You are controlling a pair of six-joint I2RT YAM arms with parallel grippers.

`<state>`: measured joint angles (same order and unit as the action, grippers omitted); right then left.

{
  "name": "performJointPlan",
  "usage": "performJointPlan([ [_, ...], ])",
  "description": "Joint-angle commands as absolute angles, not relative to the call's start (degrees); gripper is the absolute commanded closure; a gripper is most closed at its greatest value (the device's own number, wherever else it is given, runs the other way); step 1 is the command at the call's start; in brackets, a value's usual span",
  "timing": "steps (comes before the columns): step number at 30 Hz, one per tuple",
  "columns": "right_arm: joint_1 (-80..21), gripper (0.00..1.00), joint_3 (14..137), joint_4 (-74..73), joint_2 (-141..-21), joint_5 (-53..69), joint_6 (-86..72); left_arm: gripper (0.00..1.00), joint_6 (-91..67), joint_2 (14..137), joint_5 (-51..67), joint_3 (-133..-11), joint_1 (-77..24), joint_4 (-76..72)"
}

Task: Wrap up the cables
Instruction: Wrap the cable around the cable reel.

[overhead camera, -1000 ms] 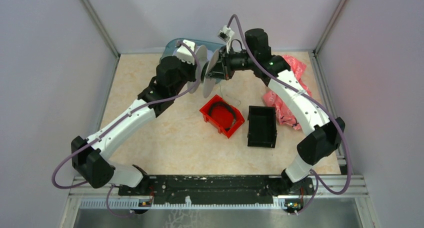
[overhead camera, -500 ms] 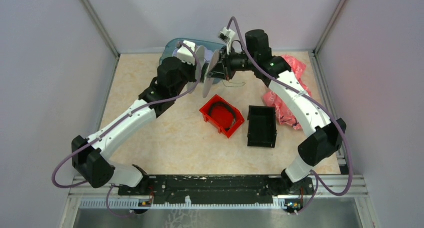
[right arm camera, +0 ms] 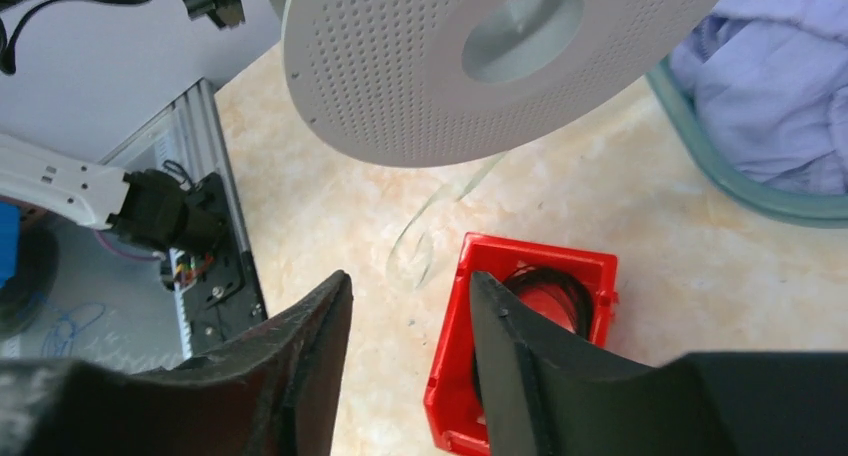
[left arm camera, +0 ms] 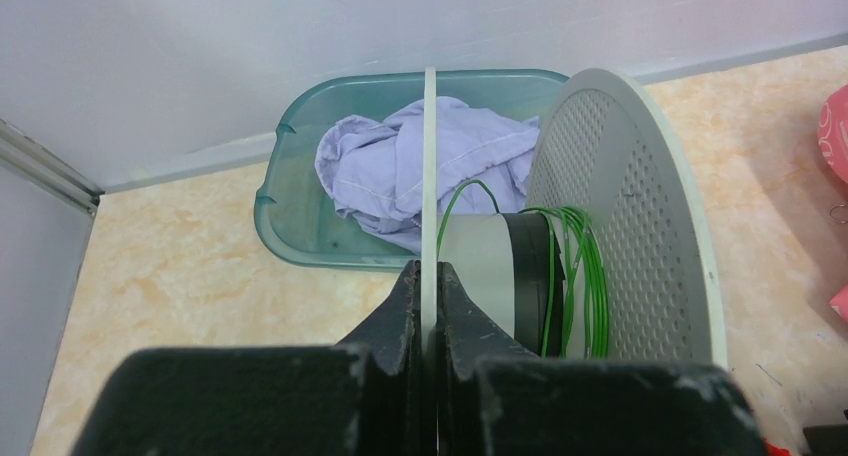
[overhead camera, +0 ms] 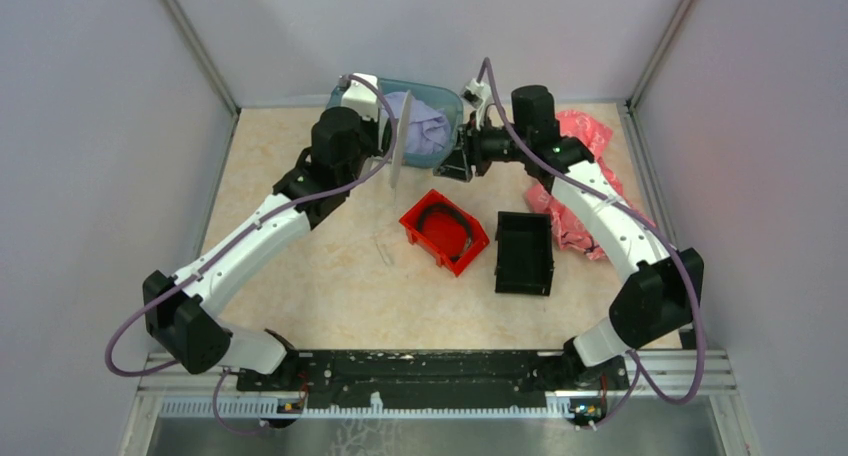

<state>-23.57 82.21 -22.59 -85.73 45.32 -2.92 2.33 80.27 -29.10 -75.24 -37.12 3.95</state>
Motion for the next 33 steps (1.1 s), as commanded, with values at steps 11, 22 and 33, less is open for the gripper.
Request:
performJointPlan([
  [11,-23.1,0.31,74.3,-8.5,-86.8,51.2,-5.0,1.0,-1.0,78.9,-28.0,-80.2,-36.7,3.4],
  [22,-21.3,0.31,67.5,11.1,-91.9,48.4,-15.0,1.0,-5.9,77.6,-21.1,-91.3,-33.7,11.7],
  [33,-21.2,0.3,64.6,24.5,-95.4,44.3,-14.9,1.0,-13.8,79.5,-11.2,-101.3,-33.2,17.7],
])
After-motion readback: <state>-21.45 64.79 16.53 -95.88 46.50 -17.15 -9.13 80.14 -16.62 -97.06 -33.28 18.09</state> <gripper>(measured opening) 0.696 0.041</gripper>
